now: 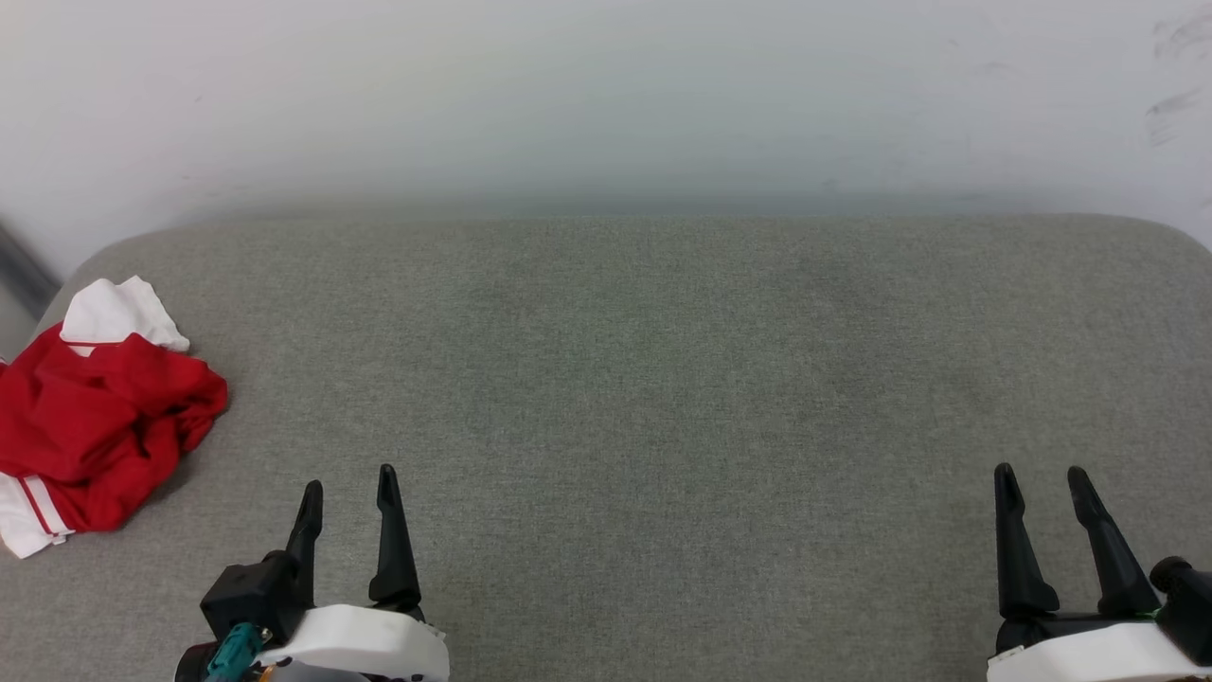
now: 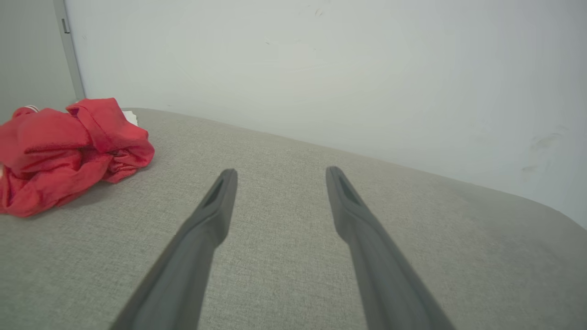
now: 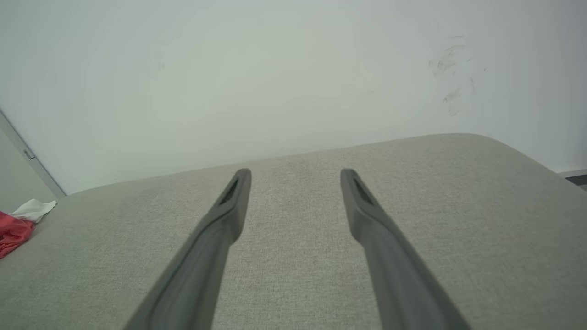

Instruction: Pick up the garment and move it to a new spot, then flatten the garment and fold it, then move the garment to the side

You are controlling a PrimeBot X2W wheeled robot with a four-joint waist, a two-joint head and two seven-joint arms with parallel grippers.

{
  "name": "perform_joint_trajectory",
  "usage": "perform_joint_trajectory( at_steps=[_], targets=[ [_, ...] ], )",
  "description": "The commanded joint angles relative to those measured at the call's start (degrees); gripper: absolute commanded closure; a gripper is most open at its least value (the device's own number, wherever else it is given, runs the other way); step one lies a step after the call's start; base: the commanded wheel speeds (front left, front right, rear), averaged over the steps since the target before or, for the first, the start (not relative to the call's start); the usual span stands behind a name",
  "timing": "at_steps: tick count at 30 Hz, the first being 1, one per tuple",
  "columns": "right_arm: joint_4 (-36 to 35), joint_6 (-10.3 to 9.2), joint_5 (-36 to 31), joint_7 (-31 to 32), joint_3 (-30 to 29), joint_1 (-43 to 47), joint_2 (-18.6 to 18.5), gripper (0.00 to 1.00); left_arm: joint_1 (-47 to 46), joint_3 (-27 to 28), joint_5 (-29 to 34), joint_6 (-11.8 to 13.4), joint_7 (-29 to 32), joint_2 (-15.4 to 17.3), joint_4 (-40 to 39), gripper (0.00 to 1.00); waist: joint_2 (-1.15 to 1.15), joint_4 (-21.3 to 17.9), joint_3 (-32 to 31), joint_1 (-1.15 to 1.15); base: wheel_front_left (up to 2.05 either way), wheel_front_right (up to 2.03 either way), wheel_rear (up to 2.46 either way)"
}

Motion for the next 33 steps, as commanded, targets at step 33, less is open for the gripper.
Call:
perform_joint_trajectory(
  at_steps=[33],
  targets=[
    [-1.86, -0.02, -11.88, -4.07, 0.08, 2.96, 0.02, 0.0, 2.17, -2.06, 12.52, 0.9, -3.97, 0.16, 0.08, 0.0, 0.0, -0.06, 0.12, 0.0, 0.0, 0.0, 0.0]
  ],
)
